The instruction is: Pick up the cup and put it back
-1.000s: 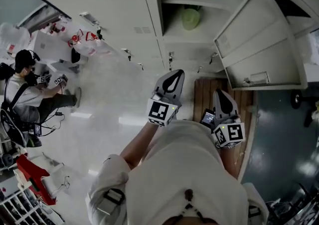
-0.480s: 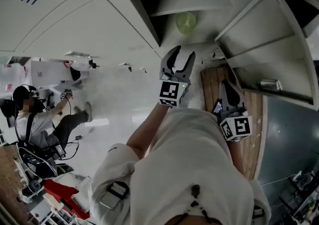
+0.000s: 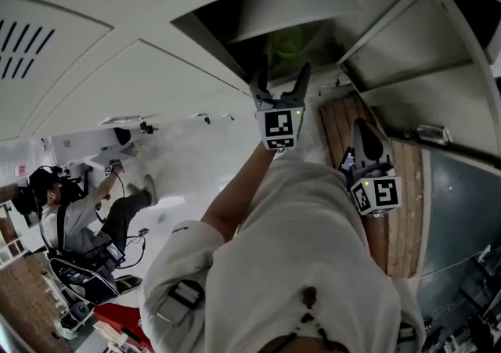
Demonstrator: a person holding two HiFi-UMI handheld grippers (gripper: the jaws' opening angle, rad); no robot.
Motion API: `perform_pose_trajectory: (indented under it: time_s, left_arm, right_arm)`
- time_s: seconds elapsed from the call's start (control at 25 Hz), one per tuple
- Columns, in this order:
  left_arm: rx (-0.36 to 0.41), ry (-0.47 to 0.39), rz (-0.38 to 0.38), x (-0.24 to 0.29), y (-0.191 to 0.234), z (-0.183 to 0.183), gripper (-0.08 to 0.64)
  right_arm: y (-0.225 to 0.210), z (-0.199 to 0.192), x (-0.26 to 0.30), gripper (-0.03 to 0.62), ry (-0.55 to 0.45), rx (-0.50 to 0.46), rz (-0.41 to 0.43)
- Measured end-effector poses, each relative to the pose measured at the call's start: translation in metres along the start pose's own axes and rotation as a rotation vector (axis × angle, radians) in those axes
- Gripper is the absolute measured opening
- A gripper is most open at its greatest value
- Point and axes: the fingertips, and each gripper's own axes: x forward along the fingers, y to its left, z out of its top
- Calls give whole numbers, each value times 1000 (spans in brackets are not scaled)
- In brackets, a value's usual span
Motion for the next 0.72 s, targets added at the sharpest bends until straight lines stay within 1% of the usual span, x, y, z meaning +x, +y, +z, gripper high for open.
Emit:
perform_pose_trajectory:
  time_s: [0.28,0.44,0.6,0.72]
  left_arm:
    - [10,13,-11,27,8,-7,385]
    - [7,18,-22,36,8,-10,383]
    - [15,18,-25,40,6,-10,383]
    - [1,1,-25,41,8,-6,383]
  right_arm:
    - [1,0,5,26,-5,2,-18]
    - [-6,-3,4,26,-13,26,-50]
    - [-7,-7,1,26,-12,35,-62]
    - [-6,-11,-2,26,-3,31,-68]
